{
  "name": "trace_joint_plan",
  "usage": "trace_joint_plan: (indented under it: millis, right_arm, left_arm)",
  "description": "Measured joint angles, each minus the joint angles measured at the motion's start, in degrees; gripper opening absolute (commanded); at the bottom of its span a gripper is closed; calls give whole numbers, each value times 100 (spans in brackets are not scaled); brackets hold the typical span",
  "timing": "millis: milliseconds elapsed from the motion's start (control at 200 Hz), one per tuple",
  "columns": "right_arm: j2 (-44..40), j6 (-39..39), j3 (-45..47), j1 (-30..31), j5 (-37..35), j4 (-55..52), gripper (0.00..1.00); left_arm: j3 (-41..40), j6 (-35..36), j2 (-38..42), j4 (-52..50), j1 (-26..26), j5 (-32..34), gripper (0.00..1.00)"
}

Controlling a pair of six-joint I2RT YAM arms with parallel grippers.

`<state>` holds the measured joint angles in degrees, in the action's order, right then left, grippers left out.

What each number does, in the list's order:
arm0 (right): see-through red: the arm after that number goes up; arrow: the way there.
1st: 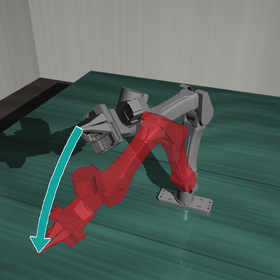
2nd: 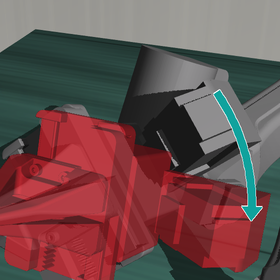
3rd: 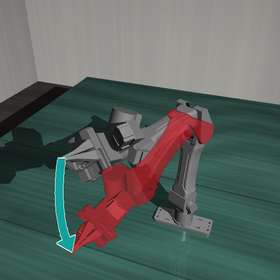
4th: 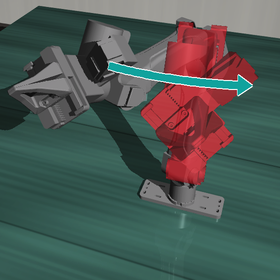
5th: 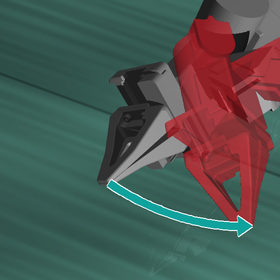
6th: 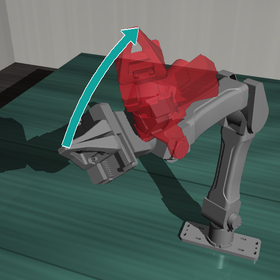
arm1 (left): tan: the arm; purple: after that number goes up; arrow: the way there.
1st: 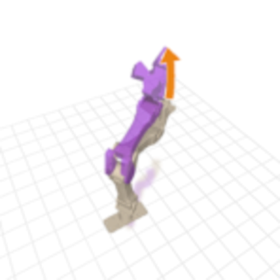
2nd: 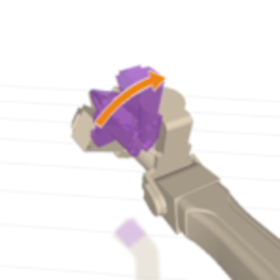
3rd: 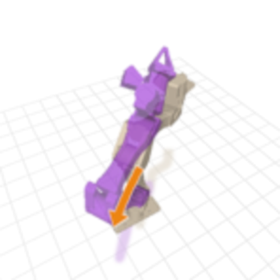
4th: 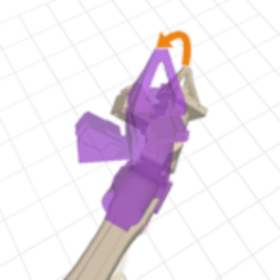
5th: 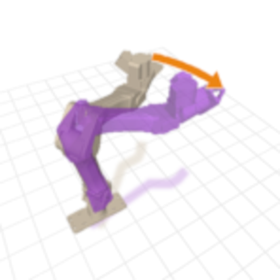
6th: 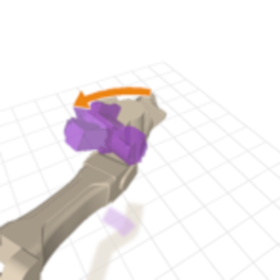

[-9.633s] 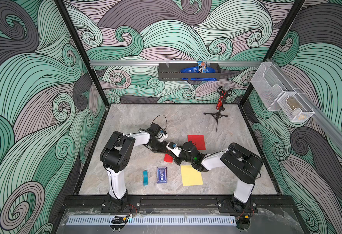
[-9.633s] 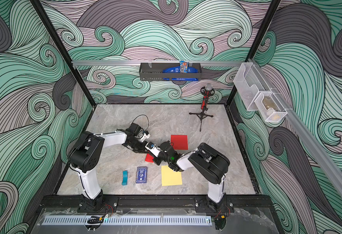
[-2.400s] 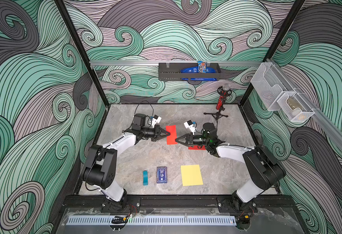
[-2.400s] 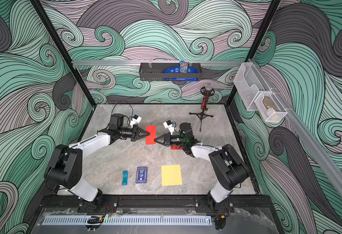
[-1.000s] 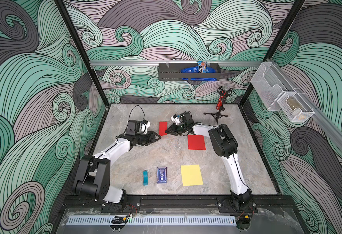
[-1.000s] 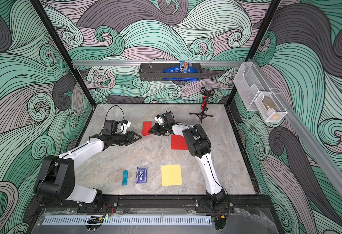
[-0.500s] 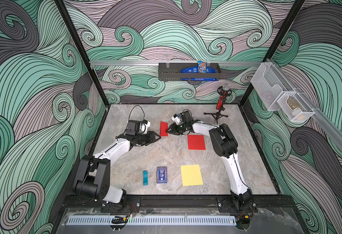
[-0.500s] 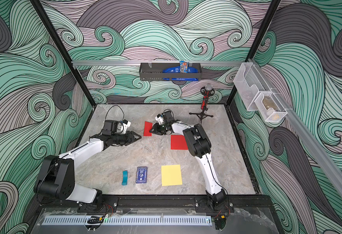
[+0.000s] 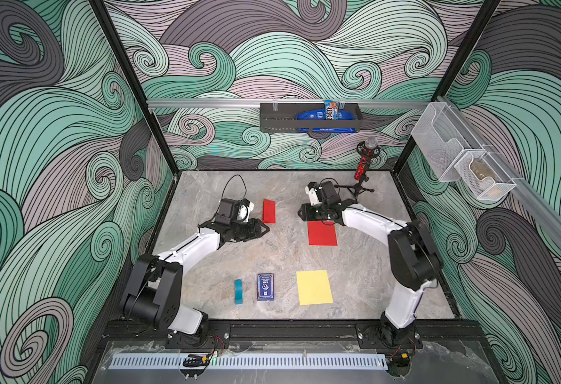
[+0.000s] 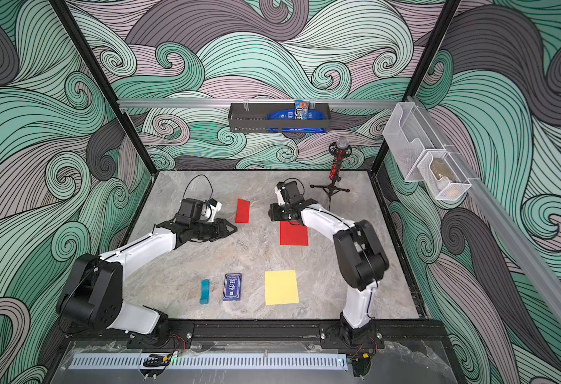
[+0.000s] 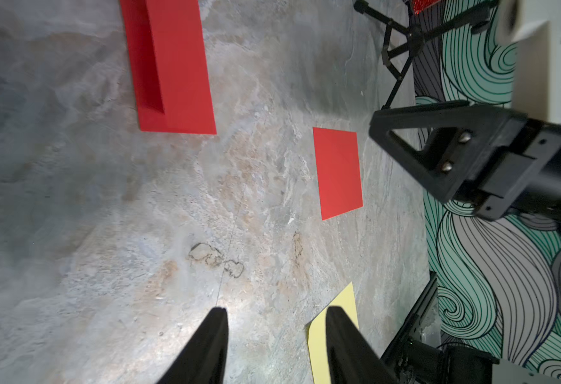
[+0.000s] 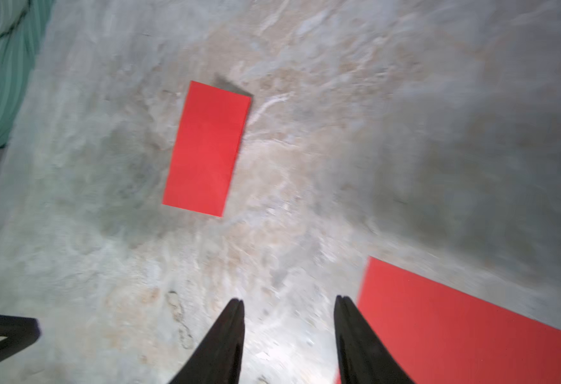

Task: Fold the square paper along the opposite sides
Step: Place the paper at the center of the board, then pick up the paper from the center of the board.

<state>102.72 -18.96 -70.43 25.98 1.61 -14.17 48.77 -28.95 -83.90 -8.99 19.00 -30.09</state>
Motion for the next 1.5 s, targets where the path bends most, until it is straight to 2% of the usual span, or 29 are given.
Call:
trace_joint_plan:
  millis: [110, 300, 590, 916, 1246, 1501]
  right_arm:
    - [-417, 258, 717, -195, -667, 144, 61]
    - [-96, 535, 1169, -470, -1073, 240, 62]
    - [-2, 592, 1694, -328, -1091, 710, 60]
    - [-146, 455, 2087, 107, -1047, 1333, 58]
    - [-11, -96, 1908, 938, -826, 1416, 56]
    - [22, -616, 1773, 1060, -448, 1346, 57]
  left_arm:
    - [149, -52, -79, 2, 326, 136, 50]
    - [490, -127, -433, 46, 553, 243, 50]
    - [555, -127, -601, 17, 553, 315, 51]
    - [555, -129, -603, 20, 549, 356, 51]
    - [275, -153, -599, 61, 544, 376, 50]
    - [122, -164, -590, 11, 544, 374, 50]
